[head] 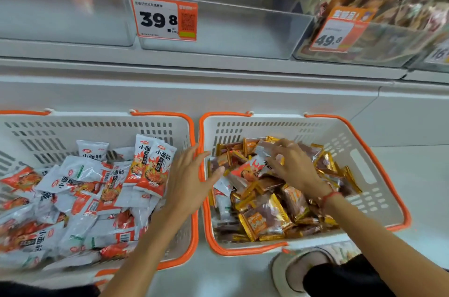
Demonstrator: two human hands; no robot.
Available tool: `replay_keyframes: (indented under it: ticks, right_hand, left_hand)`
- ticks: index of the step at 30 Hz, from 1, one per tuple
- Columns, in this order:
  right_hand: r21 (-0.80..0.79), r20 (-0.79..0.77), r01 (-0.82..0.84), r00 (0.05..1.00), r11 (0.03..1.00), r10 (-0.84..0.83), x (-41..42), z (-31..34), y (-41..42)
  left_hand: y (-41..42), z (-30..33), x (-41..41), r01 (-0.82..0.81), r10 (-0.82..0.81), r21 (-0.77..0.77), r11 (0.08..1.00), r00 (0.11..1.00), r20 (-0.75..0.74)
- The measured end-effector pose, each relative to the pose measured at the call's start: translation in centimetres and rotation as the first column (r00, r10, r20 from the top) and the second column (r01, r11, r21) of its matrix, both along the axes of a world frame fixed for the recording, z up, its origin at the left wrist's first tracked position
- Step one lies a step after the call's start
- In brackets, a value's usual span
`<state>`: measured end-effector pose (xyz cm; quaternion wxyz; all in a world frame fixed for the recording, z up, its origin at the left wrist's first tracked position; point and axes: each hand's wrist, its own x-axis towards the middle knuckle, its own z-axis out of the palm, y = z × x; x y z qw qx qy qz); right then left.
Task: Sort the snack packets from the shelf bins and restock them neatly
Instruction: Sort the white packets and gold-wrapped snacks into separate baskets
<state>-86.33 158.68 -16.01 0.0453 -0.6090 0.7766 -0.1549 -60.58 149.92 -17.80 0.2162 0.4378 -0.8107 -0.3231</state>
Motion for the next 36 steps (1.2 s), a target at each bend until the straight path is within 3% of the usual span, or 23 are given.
replay_keyframes:
  ticks: [3, 6, 10, 13, 15, 17, 20, 23, 26, 29, 36]
  right_hand:
    - [0.013, 0.373, -0.024, 0.928, 1.000, 0.017, 1.0, 5.4, -0.9]
    - [-0.050, 0.601, -0.126, 0.789, 0.991, 0.130, 4.4, 8.6, -1.6]
    - [-0.181, 0.756, -0.072, 0.627, 0.981, 0.186, 7.4, 8.9, -2.2]
    - [-0.078, 0.770, -0.051, 0.632, 0.996, 0.092, 6.5, 5.5, -2.8]
    - [0.027, 0.660, -0.073, 0.751, 0.997, 0.037, 4.9, 1.8, -2.9]
    - [0.141, 0.472, -0.120, 0.881, 0.983, 0.039, 3.7, -1.6, -3.0]
    - [0.243, 0.231, -0.188, 0.964, 0.952, 0.131, 4.3, -5.1, -3.7]
    - [0.414, -0.041, -0.359, 0.911, 0.836, 0.411, 6.2, -8.8, -5.6]
    - [0.566, -0.235, -0.372, 0.782, 0.736, 0.577, 7.3, -11.8, -7.7]
    - [0.603, -0.318, -0.308, 0.752, 0.736, 0.577, 7.6, -13.2, -8.3]
    - [0.573, -0.340, -0.187, 0.832, 0.798, 0.439, 7.5, -11.8, -8.2]
  left_hand:
    - [1.5, 2.5, -1.8, 0.114, -0.108, 0.049, 0.992, 0.989, -0.105]
    - [1.9, 4.6, -2.2, 0.073, -0.065, 0.023, 0.997, 0.970, -0.233]
    - [0.1, 5.7, -0.3, -0.113, 0.103, -0.028, 0.993, 0.964, -0.245]
    - [-2.4, 4.1, 2.8, -0.389, 0.384, 0.022, 0.921, 0.897, -0.222]
    - [-3.8, 2.5, 4.7, -0.488, 0.494, 0.077, 0.870, 0.862, -0.115]
    - [-4.5, 1.2, 5.0, -0.498, 0.500, 0.100, 0.861, 0.866, 0.006]
    - [-3.6, 0.8, 2.4, -0.335, 0.357, 0.182, 0.924, 0.928, -0.102]
    - [-2.2, -1.0, 0.3, -0.066, 0.077, 0.134, 0.989, 0.994, -0.082]
    - [-1.4, -3.0, 0.3, 0.019, -0.018, 0.050, 0.999, 1.000, -0.007]
    - [-1.3, -3.4, 0.2, -0.013, 0.016, 0.076, 0.997, 0.999, -0.045]
    - [-1.8, -2.8, 0.5, -0.004, 0.004, -0.007, 1.000, 0.996, 0.084]
